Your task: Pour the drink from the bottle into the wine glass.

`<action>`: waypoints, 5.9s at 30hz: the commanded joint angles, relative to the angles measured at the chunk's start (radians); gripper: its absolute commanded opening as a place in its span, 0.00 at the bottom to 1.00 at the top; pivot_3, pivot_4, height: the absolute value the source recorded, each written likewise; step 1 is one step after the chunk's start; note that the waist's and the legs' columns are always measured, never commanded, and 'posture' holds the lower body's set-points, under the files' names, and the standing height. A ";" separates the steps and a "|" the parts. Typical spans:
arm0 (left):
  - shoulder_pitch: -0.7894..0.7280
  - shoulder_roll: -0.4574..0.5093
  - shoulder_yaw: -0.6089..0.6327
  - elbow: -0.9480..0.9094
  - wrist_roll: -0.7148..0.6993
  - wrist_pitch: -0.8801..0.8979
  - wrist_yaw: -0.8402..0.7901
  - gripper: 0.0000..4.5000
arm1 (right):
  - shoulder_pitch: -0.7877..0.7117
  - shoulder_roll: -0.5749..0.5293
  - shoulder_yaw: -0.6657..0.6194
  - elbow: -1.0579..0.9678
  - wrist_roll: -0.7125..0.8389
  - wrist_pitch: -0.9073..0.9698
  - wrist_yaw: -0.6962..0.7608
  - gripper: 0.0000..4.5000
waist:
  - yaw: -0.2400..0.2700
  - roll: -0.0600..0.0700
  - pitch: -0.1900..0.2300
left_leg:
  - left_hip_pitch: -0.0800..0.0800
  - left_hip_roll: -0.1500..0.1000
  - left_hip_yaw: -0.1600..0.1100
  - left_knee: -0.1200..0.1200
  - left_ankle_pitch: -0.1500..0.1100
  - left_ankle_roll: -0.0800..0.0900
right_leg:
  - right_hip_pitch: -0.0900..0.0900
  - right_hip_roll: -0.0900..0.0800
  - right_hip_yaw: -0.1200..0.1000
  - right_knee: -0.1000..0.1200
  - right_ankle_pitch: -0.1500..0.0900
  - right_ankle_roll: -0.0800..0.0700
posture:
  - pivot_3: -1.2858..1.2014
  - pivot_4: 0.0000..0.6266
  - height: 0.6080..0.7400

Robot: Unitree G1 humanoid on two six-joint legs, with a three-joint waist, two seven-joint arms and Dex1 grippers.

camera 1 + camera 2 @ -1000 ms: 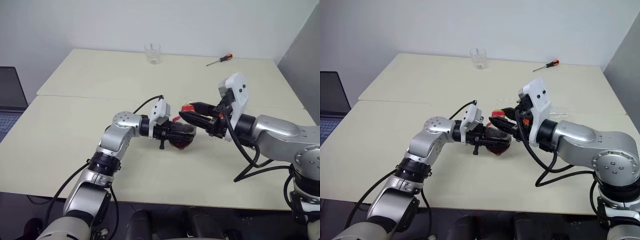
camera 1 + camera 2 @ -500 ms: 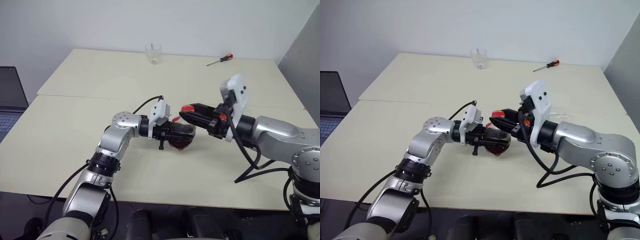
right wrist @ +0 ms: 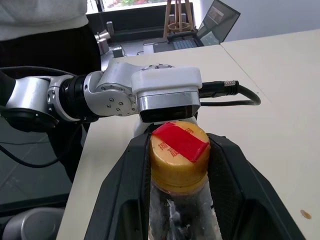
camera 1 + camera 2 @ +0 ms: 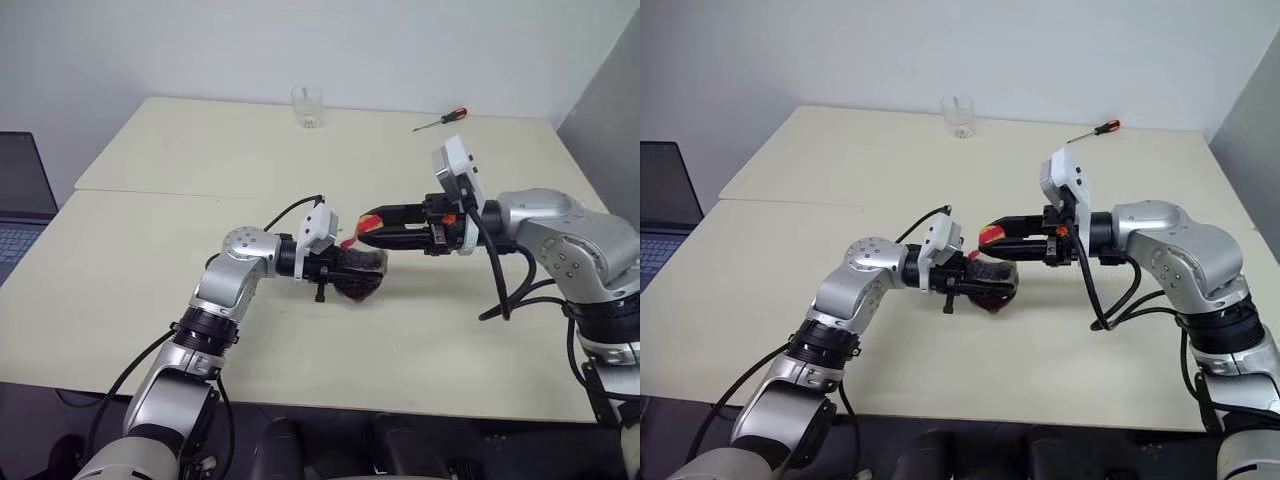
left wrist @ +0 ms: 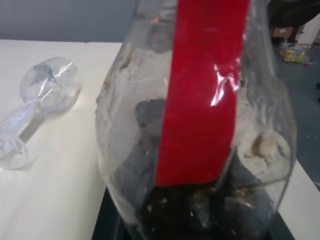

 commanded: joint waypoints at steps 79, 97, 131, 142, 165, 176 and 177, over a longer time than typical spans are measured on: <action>-0.032 -0.020 0.019 -0.049 0.013 -0.022 0.083 0.20 | -0.144 -0.073 0.203 0.129 -0.141 -0.195 0.353 0.28 | -0.002 0.004 0.002 | 0.000 0.000 0.001 0.002 -0.001 0.001 | 0.000 0.001 0.000 0.000 -0.001 0.002 | 0.52 0.24 1.00; -0.052 -0.043 0.011 -0.024 0.017 -0.026 0.087 0.20 | -0.134 -0.044 0.037 0.086 -0.153 -0.052 0.465 0.75 | 0.001 0.006 0.004 | 0.000 0.000 0.000 0.003 -0.001 0.001 | 0.000 0.000 0.000 0.002 0.001 -0.002 | 0.52 0.24 1.00; -0.069 -0.068 0.020 0.056 0.023 -0.060 0.061 0.20 | 0.155 0.212 -0.317 -0.539 0.662 0.369 -1.500 1.00 | -0.004 0.006 0.004 | 0.000 0.000 -0.001 0.004 -0.001 0.001 | 0.000 0.000 0.001 0.005 -0.002 0.003 | 0.52 0.24 1.00; -0.071 -0.073 0.014 0.062 0.028 -0.071 0.060 0.20 | 0.155 0.106 -0.217 -0.518 0.757 0.258 -1.587 0.96 | -0.003 0.006 0.004 | -0.001 0.000 -0.001 0.002 -0.001 0.001 | 0.001 0.000 0.001 0.001 -0.002 0.003 | 0.52 0.24 1.00; -0.080 -0.084 0.013 0.062 0.030 -0.077 0.053 0.19 | 0.019 -0.289 0.088 -0.312 0.209 0.093 -0.482 0.27 | -0.004 0.007 0.005 | -0.001 0.000 -0.001 0.002 -0.001 0.002 | 0.000 0.000 0.000 0.000 -0.002 0.003 | 0.52 0.24 1.00; -0.071 -0.080 0.021 0.011 0.026 -0.056 0.075 0.19 | -0.202 -0.196 0.352 0.081 -0.269 -0.320 0.417 0.27 | 0.000 0.008 0.005 | -0.001 0.000 0.001 0.003 -0.002 0.003 | -0.001 0.000 0.001 0.000 -0.002 0.000 | 0.52 0.24 1.00; -0.069 -0.078 0.021 0.004 0.024 -0.052 0.075 0.19 | -0.209 -0.178 0.354 0.116 -0.300 -0.343 0.449 0.27 | 0.000 0.008 0.005 | -0.001 0.000 0.001 0.004 -0.002 0.003 | -0.001 0.000 0.001 0.000 -0.002 0.000 | 0.52 0.24 1.00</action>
